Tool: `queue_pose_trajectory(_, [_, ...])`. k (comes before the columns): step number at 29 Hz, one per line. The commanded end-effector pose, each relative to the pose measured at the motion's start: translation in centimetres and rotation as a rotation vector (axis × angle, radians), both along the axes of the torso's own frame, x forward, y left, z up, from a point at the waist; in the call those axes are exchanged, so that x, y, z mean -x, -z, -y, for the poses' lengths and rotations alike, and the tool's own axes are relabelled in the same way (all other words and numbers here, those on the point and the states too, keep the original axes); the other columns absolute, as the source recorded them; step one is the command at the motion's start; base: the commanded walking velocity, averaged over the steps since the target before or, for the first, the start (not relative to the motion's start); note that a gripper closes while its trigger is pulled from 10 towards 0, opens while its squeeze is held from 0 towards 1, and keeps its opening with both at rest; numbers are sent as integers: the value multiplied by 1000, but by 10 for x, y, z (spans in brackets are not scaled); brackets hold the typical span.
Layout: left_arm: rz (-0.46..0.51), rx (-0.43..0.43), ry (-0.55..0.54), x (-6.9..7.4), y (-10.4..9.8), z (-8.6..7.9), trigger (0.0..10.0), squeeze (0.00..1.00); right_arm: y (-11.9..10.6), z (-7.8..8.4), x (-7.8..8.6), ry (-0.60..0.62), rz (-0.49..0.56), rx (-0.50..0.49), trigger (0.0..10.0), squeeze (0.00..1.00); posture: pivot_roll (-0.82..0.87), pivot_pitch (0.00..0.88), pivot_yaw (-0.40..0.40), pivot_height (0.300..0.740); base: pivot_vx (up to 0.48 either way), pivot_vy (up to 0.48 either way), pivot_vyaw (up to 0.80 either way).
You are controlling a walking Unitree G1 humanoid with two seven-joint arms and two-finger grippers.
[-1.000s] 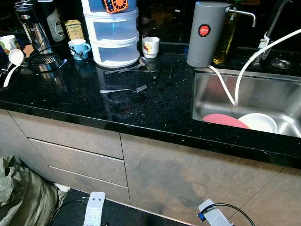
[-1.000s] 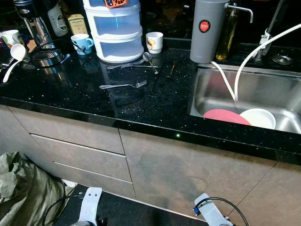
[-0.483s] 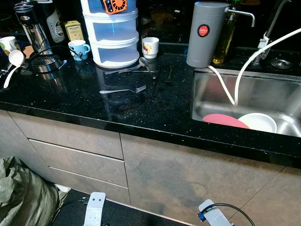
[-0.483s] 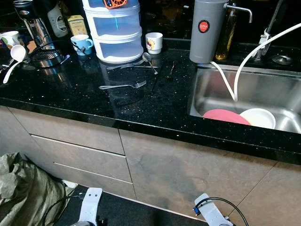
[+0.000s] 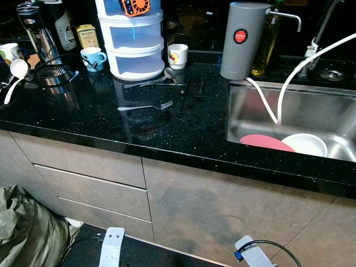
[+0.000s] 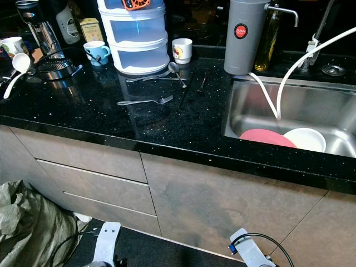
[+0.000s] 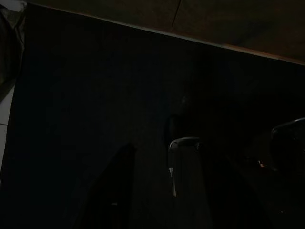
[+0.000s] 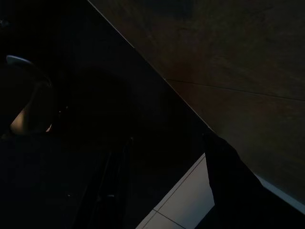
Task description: Kitchen organization
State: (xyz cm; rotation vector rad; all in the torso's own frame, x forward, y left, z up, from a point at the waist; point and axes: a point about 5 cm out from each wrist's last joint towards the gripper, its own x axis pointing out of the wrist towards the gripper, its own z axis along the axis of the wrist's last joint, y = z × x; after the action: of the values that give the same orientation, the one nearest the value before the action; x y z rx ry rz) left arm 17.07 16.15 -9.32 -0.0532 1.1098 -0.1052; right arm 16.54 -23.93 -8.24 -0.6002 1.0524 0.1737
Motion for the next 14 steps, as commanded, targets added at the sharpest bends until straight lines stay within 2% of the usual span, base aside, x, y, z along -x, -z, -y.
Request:
queue_pose_trajectory(1, [-8,-6,2,1,0,-2,10000,0,0,-2,-1,8,11,-13,10000,0,-142,0,22,740,0,0,0])
queue_pose_trajectory(14, [-7,-9,1,1,0,-2,10000,0,0,-2,-1,14,13,-16,10000,0,-141,0,26,740,0,0,0])
